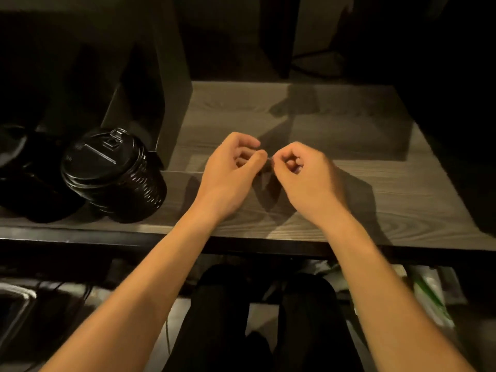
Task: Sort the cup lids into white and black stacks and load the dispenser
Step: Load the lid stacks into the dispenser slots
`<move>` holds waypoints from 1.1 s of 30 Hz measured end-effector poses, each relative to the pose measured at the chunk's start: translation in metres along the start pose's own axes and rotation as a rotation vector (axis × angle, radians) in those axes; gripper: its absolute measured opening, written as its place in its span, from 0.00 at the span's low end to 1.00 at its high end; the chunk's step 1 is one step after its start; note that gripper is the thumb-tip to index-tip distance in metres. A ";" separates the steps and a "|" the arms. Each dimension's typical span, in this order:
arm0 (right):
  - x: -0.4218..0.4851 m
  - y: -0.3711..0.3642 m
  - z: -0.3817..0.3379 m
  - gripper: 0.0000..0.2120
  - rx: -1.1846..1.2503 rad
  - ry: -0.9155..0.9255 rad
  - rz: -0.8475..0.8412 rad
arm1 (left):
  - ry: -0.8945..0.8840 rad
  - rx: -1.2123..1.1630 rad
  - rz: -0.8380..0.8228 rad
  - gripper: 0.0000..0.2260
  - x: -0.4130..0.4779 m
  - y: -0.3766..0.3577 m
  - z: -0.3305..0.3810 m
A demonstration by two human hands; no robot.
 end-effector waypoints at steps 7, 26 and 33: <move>-0.010 0.007 -0.003 0.09 0.133 -0.134 -0.040 | 0.027 0.102 0.003 0.04 -0.010 -0.001 0.013; -0.022 0.116 -0.101 0.10 0.318 -0.568 -0.363 | 0.552 -0.101 0.030 0.05 -0.040 -0.005 0.141; -0.003 0.141 -0.141 0.11 0.351 -0.489 -0.485 | 0.552 -0.109 0.176 0.06 -0.049 0.009 0.184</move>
Point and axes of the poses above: each hand's wrist, its own x-axis towards the middle knuckle, its own y-axis out of the back of the hand, z = x × y, the point moved 3 cm from there along x, towards the middle knuckle, and after that the axes turned 11 degrees about -x, right-handed, at the moved point
